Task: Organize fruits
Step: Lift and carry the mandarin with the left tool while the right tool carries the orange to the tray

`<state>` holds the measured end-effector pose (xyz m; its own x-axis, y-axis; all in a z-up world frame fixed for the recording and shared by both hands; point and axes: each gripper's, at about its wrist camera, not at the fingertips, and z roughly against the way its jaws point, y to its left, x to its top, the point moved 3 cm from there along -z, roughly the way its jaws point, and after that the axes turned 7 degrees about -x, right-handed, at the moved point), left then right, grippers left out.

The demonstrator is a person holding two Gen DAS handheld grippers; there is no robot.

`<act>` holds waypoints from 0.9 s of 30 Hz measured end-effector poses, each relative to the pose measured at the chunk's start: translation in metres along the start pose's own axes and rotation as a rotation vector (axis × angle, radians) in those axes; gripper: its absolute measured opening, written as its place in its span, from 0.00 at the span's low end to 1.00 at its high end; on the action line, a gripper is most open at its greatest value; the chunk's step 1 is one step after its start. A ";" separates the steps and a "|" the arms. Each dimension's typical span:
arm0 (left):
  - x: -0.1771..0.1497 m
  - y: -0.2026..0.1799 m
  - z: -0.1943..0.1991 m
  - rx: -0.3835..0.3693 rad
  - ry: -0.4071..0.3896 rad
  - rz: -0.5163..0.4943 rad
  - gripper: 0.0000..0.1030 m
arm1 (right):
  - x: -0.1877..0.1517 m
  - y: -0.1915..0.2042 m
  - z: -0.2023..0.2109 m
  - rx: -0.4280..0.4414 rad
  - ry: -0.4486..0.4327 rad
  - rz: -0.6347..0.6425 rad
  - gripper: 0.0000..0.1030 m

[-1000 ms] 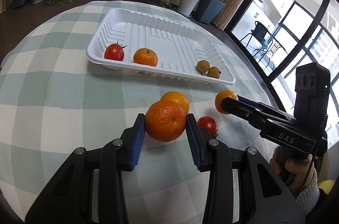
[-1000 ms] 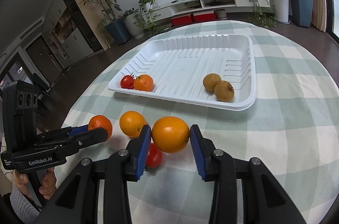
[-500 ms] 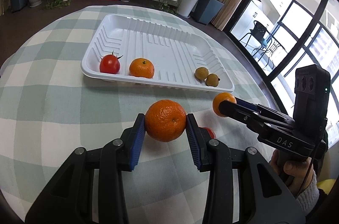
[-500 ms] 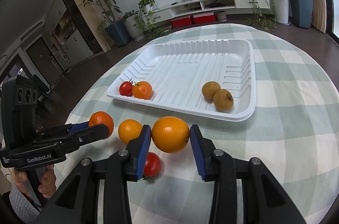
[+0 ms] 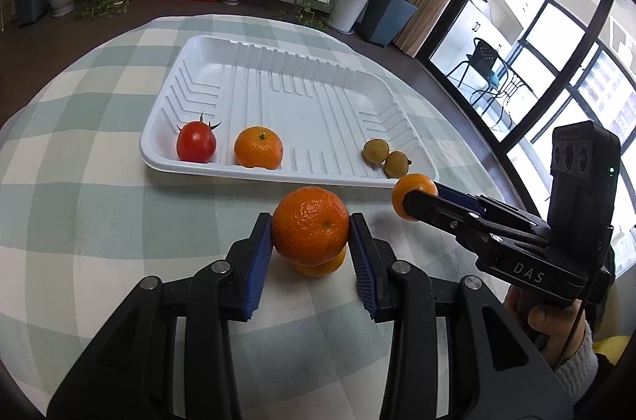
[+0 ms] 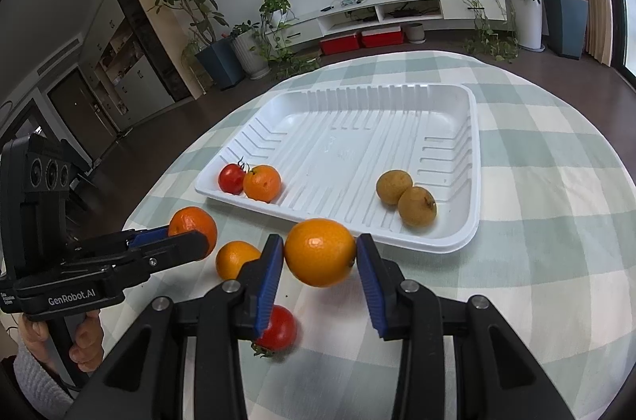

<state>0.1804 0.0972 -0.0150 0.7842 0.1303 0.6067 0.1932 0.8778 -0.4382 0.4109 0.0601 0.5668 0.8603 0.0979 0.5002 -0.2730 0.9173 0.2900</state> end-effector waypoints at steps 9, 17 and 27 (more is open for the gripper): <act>0.017 -0.001 -0.010 0.002 0.003 -0.012 0.35 | 0.015 -0.003 -0.007 -0.005 -0.005 0.003 0.40; 0.032 -0.004 -0.023 0.005 0.011 -0.033 0.35 | 0.028 -0.004 -0.016 -0.010 -0.012 0.015 0.40; 0.048 -0.008 -0.037 0.005 0.014 -0.050 0.35 | 0.037 -0.006 -0.024 -0.019 -0.018 0.025 0.40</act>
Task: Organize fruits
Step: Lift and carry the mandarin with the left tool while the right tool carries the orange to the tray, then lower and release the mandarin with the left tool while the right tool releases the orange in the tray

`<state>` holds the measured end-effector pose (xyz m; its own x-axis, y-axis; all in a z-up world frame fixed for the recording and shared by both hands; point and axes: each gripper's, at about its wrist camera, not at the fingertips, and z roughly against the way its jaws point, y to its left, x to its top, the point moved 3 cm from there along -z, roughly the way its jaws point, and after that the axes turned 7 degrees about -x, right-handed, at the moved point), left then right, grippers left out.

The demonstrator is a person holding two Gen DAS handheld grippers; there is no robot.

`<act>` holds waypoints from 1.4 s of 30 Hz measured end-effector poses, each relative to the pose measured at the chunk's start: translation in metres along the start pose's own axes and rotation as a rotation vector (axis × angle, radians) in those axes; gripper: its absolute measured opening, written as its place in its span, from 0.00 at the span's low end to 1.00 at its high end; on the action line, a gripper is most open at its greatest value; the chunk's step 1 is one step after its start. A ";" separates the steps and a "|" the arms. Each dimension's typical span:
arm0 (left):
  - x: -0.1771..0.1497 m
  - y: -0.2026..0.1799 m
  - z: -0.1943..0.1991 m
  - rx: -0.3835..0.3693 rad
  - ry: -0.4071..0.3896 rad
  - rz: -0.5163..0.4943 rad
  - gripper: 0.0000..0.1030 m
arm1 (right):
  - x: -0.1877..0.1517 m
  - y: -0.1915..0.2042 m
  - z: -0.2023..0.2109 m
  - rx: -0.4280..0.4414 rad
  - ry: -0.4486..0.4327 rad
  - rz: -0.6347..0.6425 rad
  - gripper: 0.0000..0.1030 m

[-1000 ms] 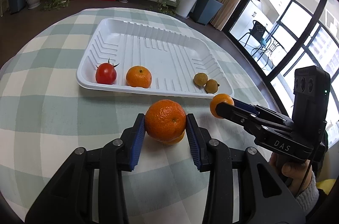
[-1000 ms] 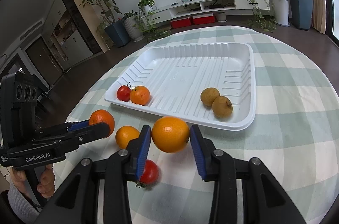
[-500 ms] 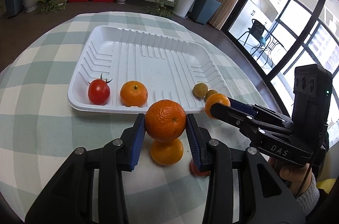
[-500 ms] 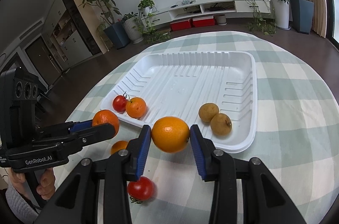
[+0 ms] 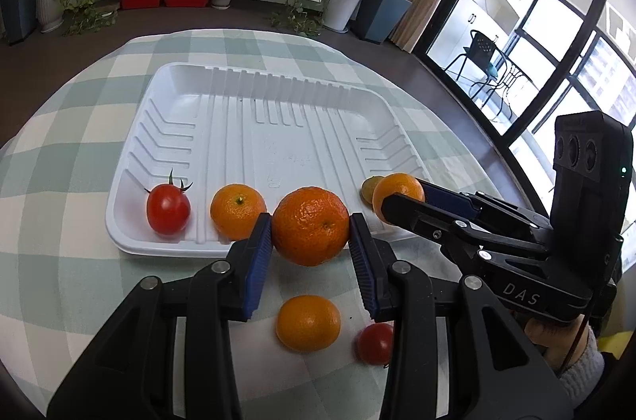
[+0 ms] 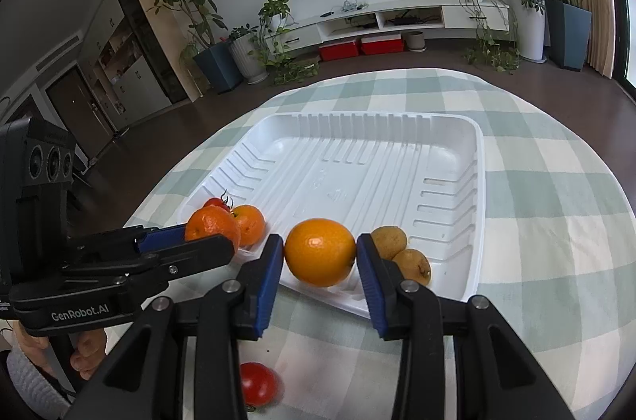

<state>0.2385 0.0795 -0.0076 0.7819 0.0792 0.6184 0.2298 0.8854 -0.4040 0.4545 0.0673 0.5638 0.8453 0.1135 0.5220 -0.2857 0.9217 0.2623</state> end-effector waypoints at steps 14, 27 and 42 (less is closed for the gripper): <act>0.007 0.004 -0.018 0.002 0.016 -0.001 0.35 | 0.007 -0.004 -0.012 -0.013 0.005 0.014 0.40; 0.009 0.007 -0.029 0.004 0.028 -0.008 0.35 | 0.015 -0.006 -0.023 -0.021 0.005 0.022 0.40; 0.012 0.008 -0.043 0.008 0.045 -0.024 0.35 | 0.023 -0.015 -0.037 -0.031 0.014 0.021 0.40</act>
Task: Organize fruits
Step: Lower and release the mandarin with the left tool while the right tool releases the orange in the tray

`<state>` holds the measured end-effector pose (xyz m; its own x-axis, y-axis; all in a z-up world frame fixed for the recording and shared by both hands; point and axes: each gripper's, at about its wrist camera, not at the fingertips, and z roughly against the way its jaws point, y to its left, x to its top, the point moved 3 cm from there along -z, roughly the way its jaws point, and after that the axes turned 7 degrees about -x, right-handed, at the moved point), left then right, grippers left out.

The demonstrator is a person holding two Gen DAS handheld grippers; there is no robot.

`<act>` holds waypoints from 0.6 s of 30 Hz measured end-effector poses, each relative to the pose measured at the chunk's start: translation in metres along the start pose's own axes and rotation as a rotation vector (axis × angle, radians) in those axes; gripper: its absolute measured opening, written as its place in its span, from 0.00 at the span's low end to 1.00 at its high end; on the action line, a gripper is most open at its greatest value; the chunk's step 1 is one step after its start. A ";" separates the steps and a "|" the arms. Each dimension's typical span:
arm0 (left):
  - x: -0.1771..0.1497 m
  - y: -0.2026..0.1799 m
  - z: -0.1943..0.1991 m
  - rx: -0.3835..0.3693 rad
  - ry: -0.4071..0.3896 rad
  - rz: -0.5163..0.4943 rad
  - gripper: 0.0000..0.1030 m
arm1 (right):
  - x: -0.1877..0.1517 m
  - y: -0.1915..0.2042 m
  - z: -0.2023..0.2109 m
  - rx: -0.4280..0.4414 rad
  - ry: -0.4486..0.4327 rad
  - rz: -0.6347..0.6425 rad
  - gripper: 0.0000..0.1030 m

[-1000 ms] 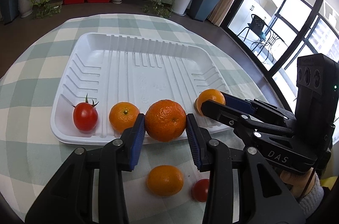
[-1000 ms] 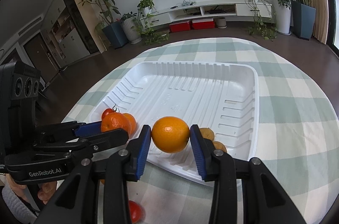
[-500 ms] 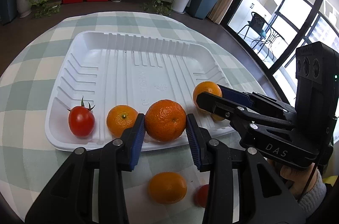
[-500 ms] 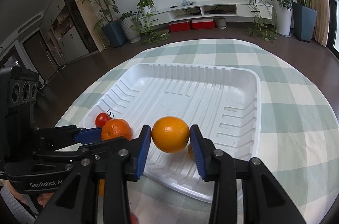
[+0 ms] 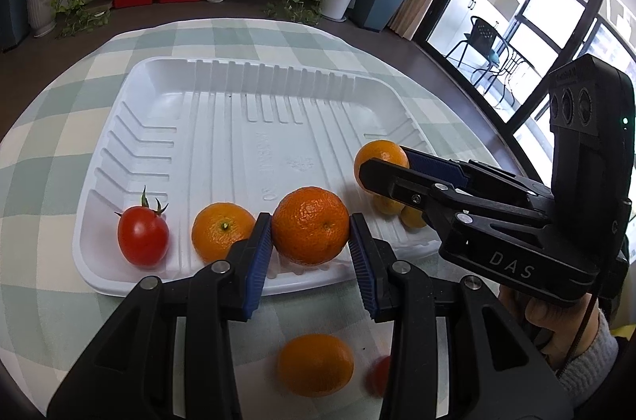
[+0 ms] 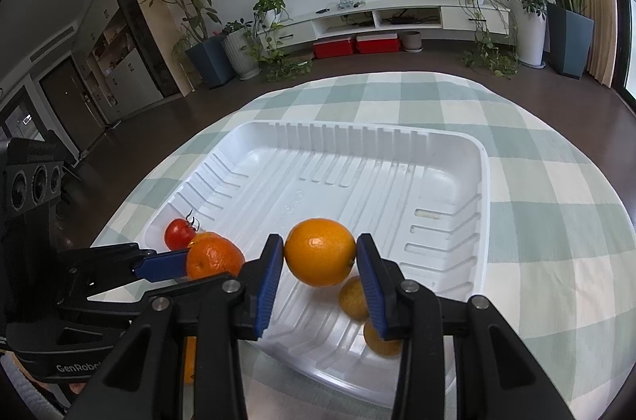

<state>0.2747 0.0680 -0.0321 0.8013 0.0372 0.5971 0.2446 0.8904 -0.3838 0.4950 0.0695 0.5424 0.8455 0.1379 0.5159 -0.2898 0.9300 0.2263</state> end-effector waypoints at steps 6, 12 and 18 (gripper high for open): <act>0.002 0.000 -0.007 0.003 0.007 -0.005 0.35 | -0.001 -0.001 -0.006 -0.006 0.007 -0.002 0.40; 0.003 -0.002 -0.009 0.007 0.009 -0.015 0.35 | -0.001 -0.004 -0.010 -0.011 0.012 -0.006 0.40; 0.006 -0.005 -0.013 0.014 0.008 -0.029 0.35 | -0.001 -0.006 -0.016 -0.018 0.019 -0.010 0.40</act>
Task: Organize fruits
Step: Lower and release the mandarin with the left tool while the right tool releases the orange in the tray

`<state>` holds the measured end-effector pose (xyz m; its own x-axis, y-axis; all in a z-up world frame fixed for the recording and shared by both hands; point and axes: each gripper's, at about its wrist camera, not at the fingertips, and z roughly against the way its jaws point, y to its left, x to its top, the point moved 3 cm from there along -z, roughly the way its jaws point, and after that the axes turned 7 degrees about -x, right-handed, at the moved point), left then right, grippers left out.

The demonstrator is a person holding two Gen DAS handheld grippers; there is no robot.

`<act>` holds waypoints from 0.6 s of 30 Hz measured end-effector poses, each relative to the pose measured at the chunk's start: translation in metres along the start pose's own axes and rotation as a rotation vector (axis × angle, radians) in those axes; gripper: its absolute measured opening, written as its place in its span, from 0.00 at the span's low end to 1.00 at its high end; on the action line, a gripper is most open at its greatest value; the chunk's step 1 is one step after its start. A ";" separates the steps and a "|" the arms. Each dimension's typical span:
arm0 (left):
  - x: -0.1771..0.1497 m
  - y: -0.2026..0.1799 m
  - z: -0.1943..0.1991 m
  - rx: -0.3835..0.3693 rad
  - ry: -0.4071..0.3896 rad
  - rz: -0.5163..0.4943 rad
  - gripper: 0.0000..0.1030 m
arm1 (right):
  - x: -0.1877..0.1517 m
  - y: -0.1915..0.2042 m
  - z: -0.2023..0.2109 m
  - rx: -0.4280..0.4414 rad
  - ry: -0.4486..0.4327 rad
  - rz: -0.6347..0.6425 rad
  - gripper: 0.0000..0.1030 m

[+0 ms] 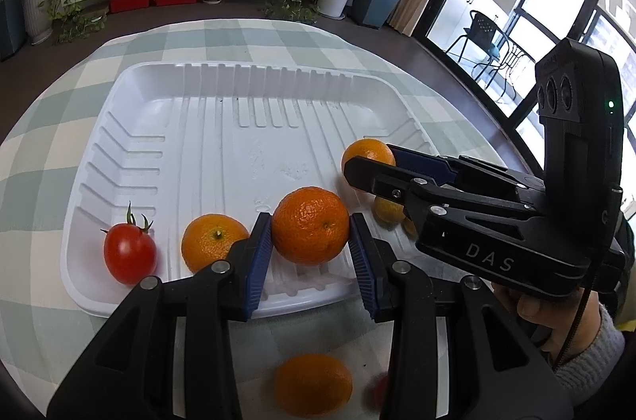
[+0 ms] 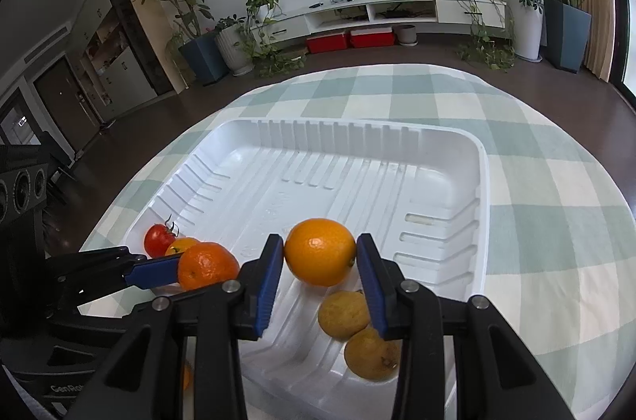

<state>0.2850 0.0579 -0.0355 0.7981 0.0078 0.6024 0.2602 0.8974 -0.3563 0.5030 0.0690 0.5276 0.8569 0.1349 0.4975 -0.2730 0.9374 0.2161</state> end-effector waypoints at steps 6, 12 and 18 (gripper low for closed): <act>0.001 -0.003 -0.001 0.011 -0.002 -0.013 0.35 | 0.000 -0.004 -0.003 -0.001 0.004 -0.015 0.40; 0.001 -0.003 -0.003 0.029 -0.009 -0.022 0.35 | 0.001 -0.005 -0.002 -0.002 0.001 -0.016 0.40; 0.002 -0.003 -0.002 0.037 -0.014 -0.019 0.36 | 0.002 -0.003 0.000 0.000 -0.007 -0.017 0.40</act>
<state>0.2870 0.0543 -0.0349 0.7857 -0.0033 0.6186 0.2548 0.9130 -0.3188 0.5054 0.0660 0.5282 0.8584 0.1171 0.4995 -0.2587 0.9396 0.2243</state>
